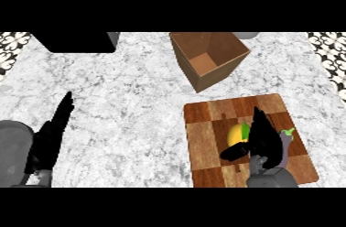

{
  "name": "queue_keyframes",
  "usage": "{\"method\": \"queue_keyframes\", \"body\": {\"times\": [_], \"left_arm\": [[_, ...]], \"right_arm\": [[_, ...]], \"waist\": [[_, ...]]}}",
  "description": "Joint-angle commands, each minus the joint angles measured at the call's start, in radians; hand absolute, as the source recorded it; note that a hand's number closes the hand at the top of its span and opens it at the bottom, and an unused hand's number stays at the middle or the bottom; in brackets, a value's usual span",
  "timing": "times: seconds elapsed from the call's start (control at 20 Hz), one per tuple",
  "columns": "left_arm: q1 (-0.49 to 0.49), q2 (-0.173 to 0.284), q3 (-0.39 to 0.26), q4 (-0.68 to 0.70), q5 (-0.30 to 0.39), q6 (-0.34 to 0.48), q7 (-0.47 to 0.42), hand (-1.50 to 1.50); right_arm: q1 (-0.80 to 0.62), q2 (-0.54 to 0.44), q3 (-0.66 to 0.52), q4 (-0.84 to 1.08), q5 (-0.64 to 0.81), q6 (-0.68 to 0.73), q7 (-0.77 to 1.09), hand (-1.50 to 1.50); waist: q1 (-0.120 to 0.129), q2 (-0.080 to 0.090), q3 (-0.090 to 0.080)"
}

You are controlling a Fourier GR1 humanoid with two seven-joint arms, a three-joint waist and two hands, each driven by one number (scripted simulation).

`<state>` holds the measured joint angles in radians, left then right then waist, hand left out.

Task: Pick the lemon from the cutting board and place it in the cardboard box

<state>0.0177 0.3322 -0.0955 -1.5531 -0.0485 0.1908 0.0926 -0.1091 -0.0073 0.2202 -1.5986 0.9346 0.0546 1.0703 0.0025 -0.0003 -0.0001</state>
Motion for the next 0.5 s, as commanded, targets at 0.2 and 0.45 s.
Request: {"method": "queue_keyframes", "body": {"times": [0.2,0.45], "left_arm": [[-0.021,-0.075,0.008,0.087,-0.051,-0.012,-0.062,0.0],[0.057,-0.036,0.058,-0.046,-0.028,-0.083,-0.006,0.0]], "right_arm": [[0.049,0.007,0.008,0.066,0.006,-0.087,-0.011,-1.5],[0.047,0.007,0.031,0.115,-0.001,-0.094,-0.003,-1.5]], "waist": [[-0.005,0.001,0.0],[0.001,-0.001,0.0]]}}
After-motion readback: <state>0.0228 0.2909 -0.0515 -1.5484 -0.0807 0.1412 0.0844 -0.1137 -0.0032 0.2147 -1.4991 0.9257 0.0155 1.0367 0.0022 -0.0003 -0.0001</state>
